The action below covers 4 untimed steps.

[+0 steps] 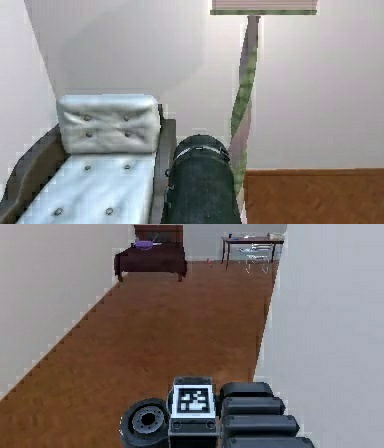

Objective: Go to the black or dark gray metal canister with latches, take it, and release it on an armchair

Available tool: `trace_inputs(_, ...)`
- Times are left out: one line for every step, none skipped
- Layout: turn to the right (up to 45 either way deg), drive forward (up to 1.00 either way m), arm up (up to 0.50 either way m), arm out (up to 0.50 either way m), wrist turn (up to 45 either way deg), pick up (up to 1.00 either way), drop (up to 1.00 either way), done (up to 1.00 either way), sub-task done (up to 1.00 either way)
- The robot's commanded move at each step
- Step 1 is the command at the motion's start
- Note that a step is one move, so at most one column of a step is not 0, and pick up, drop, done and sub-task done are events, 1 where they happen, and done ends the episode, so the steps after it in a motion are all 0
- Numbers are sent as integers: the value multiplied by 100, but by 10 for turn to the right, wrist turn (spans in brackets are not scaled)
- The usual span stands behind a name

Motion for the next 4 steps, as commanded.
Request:
trace_inputs(30,0,0,0,0,0,0,0,0)
trace_inputs(0,10,0,0,0,0,0,0,0)
trace_inputs(-450,0,0,0,0,0,0,0,0)
trace_inputs(-360,0,0,0,0,0,0,0,0)
